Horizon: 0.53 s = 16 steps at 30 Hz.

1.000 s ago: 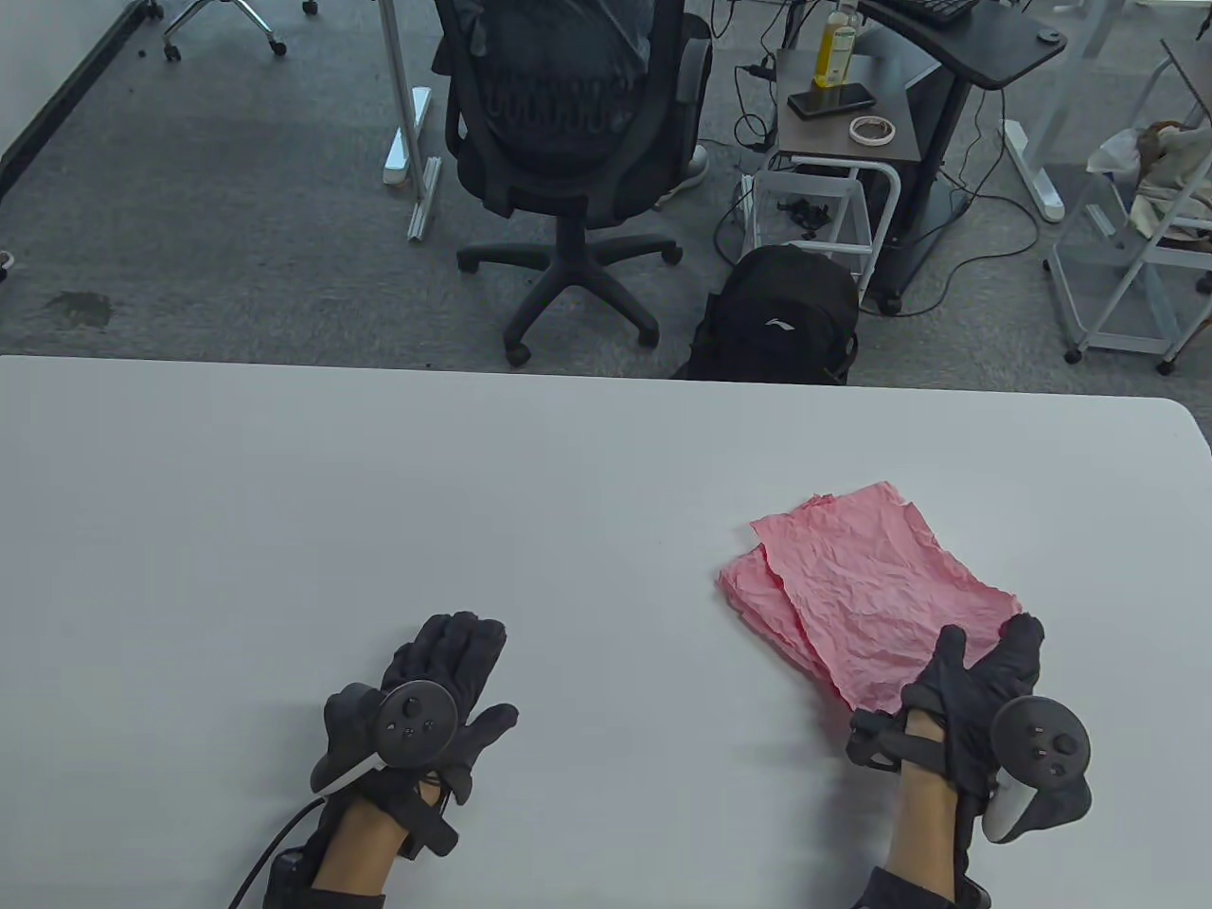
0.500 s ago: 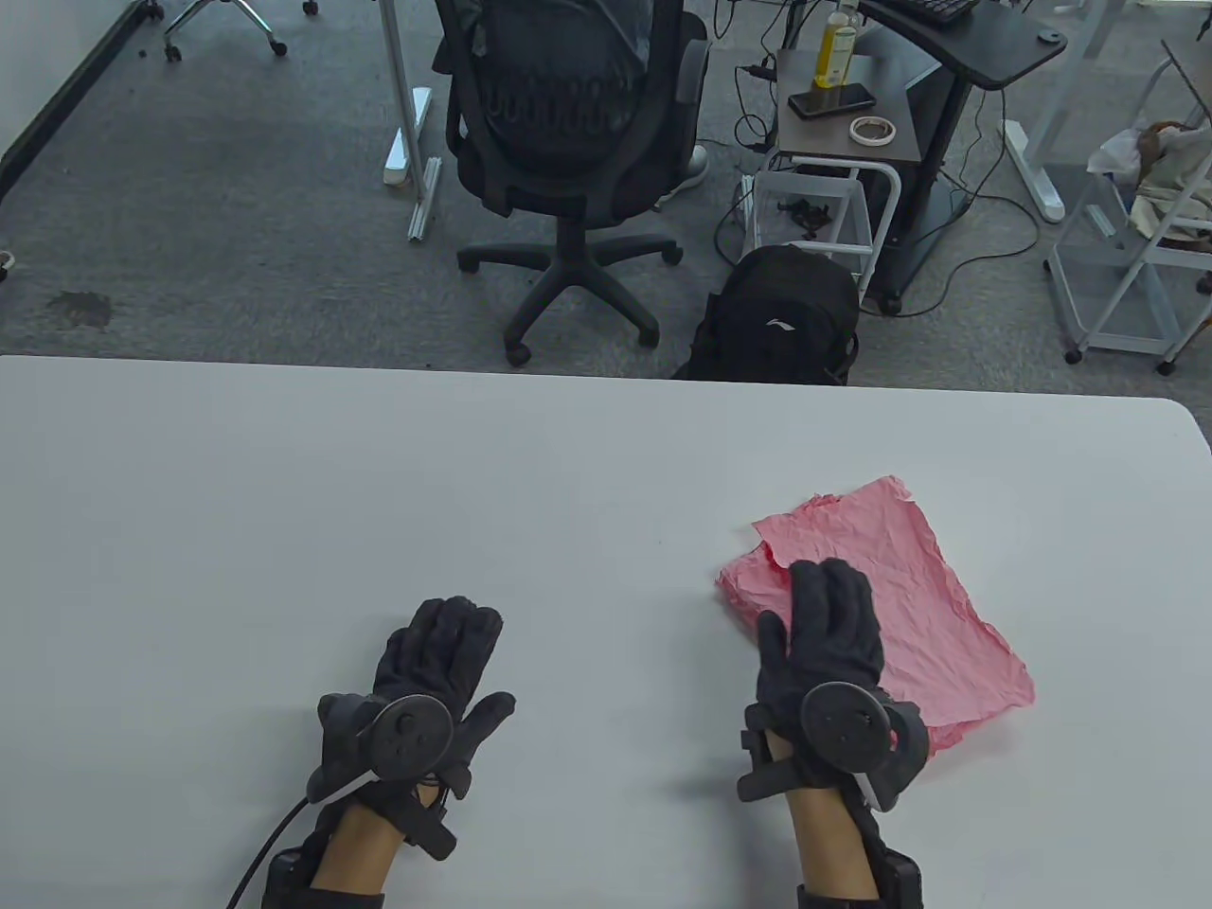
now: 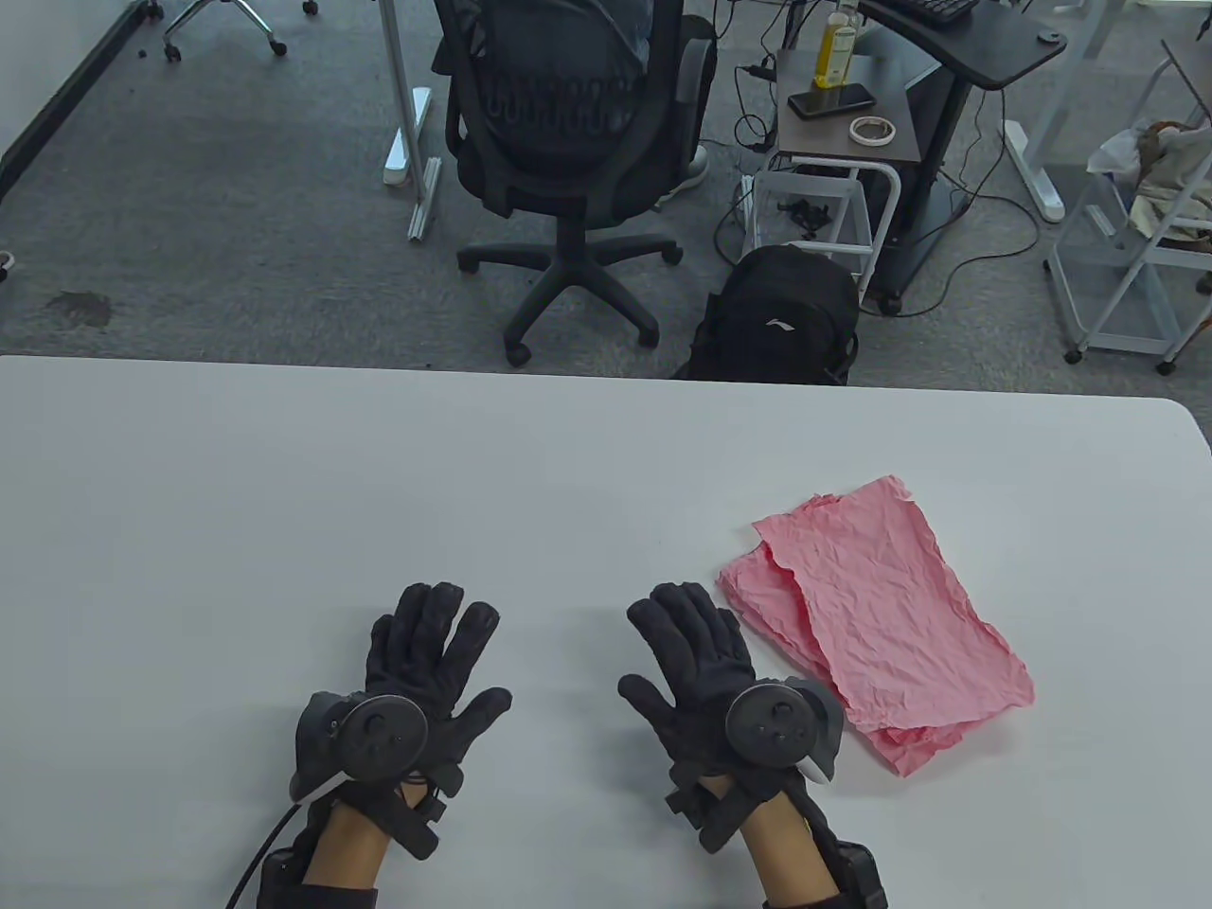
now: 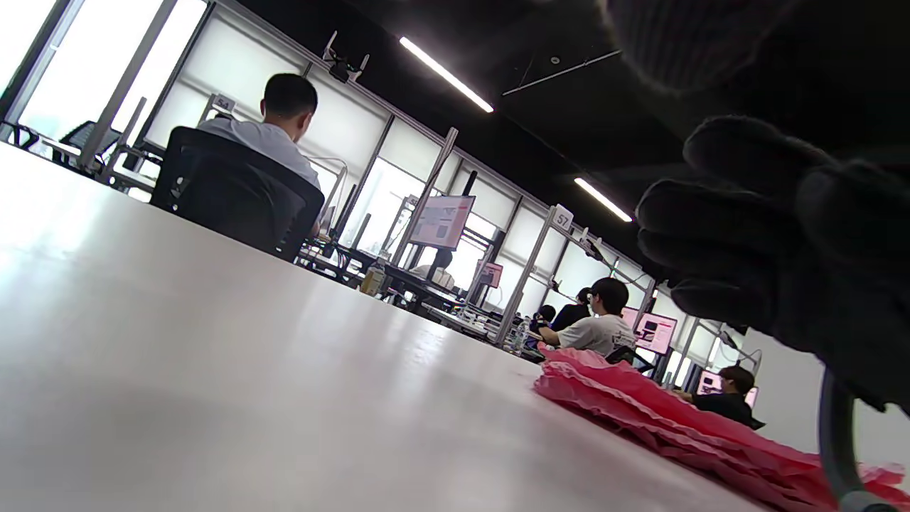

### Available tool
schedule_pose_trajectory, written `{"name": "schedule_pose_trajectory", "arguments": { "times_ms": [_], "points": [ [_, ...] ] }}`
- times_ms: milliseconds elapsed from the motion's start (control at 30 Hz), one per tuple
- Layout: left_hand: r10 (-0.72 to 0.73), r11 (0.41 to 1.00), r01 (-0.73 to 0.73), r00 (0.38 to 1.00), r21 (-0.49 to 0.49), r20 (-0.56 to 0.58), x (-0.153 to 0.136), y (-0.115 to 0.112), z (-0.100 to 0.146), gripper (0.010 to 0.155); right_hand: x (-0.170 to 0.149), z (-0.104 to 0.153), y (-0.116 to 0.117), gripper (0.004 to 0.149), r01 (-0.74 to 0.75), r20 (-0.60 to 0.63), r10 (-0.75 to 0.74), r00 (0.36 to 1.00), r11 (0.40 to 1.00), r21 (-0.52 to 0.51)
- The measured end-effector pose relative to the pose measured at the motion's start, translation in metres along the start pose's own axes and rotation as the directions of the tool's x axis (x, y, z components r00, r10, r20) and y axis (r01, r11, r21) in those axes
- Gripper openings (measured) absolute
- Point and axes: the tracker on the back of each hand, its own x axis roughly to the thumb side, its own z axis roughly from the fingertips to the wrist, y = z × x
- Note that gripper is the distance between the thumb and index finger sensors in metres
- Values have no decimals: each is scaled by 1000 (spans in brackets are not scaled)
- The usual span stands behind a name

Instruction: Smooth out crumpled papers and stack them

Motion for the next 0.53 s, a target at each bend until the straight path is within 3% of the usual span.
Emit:
{"name": "schedule_pose_trajectory", "arguments": {
  "times_ms": [533],
  "points": [
    [19,999,-18,1000,-34,20,3,-1,-1,79,-10,-1,10,69,69,-32,-67,997,994,83]
  ]
}}
